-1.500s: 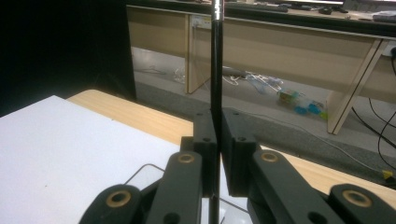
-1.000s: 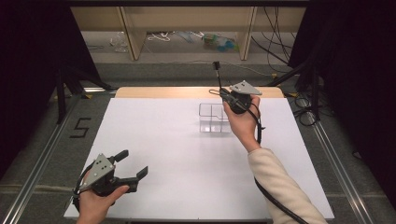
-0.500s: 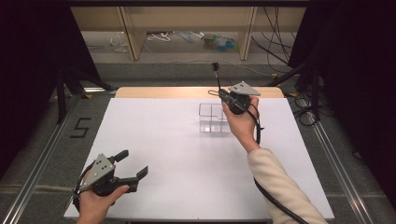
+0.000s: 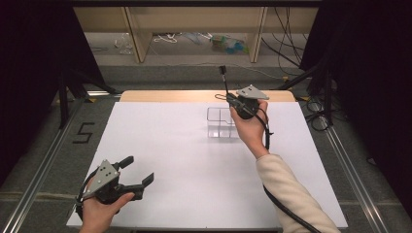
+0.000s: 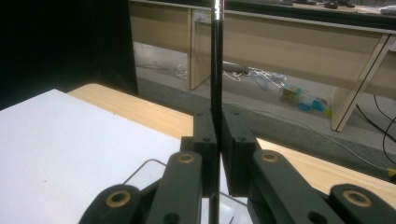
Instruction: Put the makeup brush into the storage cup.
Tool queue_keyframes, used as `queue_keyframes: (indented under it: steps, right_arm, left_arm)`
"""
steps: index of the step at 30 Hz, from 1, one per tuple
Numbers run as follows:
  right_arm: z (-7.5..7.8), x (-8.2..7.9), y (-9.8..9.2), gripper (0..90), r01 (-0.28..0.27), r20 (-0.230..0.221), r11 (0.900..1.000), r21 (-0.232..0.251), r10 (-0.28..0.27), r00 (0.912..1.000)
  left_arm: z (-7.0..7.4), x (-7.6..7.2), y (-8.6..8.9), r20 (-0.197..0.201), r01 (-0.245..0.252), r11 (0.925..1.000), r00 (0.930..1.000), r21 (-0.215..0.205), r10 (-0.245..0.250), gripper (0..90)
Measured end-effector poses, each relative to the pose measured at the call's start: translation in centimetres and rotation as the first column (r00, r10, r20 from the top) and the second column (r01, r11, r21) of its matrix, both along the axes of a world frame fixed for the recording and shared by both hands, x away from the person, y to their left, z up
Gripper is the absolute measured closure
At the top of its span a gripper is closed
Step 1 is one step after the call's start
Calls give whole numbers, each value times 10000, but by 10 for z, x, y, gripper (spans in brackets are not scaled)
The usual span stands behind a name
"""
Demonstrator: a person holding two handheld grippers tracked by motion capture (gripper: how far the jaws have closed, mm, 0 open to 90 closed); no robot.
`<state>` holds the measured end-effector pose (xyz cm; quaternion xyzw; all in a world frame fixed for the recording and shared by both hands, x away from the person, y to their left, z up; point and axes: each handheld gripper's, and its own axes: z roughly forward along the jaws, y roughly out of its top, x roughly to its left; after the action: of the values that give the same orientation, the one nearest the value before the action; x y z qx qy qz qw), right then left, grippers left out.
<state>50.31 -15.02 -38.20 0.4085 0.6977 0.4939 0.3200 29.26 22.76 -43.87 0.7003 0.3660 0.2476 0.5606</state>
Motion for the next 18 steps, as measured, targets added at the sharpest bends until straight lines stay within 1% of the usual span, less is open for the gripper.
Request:
queue_keyframes:
  steps: [11, 14, 15, 18]
  right_arm:
    - [-1, 0, 0, 857, -35, 29, 10000, 0, 35, 10000]
    - [-2, 0, 1, 856, 35, 43, 10000, 33, -35, 10000]
    - [-2, 0, 1, 856, -13, -21, 10000, 2, 13, 10000]
    - [-2, 1, 1, 856, -31, 48, 10000, 35, 31, 10000]
  left_arm:
    - [0, 0, 0, 24, -3, 10000, 10000, 37, 3, 87]
    - [0, 0, 0, 21, -2, 10000, 10000, 36, 2, 87]
    - [0, 0, 0, 30, 4, 10000, 10000, 38, -4, 87]
    - [0, 0, 0, 24, 5, 10000, 10000, 42, -5, 88]
